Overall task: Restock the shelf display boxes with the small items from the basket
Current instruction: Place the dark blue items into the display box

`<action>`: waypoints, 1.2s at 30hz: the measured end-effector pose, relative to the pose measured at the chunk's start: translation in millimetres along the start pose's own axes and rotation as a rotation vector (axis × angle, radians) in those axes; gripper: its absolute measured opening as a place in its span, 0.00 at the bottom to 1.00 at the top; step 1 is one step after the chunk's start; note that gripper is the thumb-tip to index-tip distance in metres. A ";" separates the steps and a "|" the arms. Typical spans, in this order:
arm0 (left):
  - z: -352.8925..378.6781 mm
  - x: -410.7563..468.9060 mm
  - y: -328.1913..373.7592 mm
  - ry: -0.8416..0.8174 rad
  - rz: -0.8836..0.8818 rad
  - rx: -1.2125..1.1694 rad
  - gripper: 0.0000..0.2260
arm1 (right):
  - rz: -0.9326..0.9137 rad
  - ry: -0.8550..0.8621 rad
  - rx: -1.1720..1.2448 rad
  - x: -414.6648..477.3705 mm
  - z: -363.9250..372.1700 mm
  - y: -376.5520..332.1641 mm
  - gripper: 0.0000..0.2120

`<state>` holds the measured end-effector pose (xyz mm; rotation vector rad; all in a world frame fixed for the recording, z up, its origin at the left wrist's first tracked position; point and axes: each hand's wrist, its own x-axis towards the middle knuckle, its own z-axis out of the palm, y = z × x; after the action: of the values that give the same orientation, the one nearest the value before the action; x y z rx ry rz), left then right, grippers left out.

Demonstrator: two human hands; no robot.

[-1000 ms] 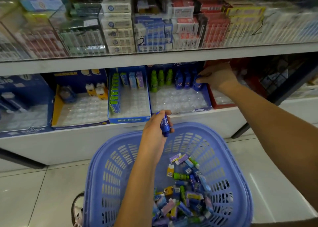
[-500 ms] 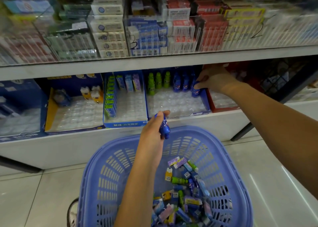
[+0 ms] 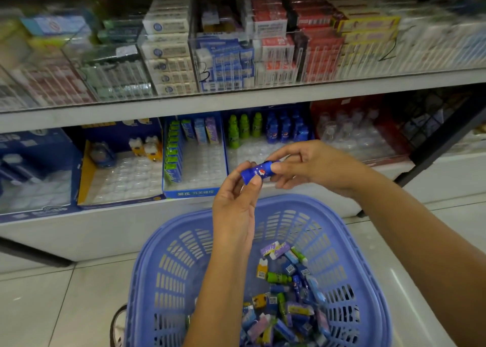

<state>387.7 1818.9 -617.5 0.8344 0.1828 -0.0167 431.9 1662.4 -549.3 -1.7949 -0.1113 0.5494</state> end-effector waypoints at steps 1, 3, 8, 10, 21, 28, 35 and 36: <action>1.1 0.5 -1.2 -0.004 0.035 0.059 0.12 | -0.005 0.060 0.093 1.3 2.3 2.1 0.15; 5.1 3.1 -2.5 -0.006 0.084 0.158 0.12 | -0.003 0.132 0.261 3.3 3.9 5.3 0.15; 15.6 14.7 6.4 -0.094 0.186 0.294 0.14 | -0.076 0.240 0.284 8.3 2.0 0.7 0.12; 15.8 18.8 5.6 -0.121 0.203 0.501 0.18 | -0.144 0.323 0.189 12.3 -2.9 -3.4 0.10; -11.8 28.4 -30.6 -0.495 0.414 1.756 0.28 | -0.101 0.556 -0.793 71.4 -60.6 10.9 0.15; -14.3 29.6 -32.4 -0.494 0.441 1.687 0.25 | -0.075 0.445 -0.952 81.0 -65.0 7.0 0.17; -13.8 32.1 -35.3 -0.482 0.416 1.686 0.26 | 0.032 0.352 -1.103 91.0 -55.8 -4.2 0.15; -14.0 32.8 -35.5 -0.480 0.406 1.689 0.26 | 0.048 0.345 -1.121 93.1 -54.6 -4.7 0.15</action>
<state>414.8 1807.2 -658.3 2.4947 -0.5674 0.0166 538.2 1648.2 -563.0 -2.9605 -0.1528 0.1763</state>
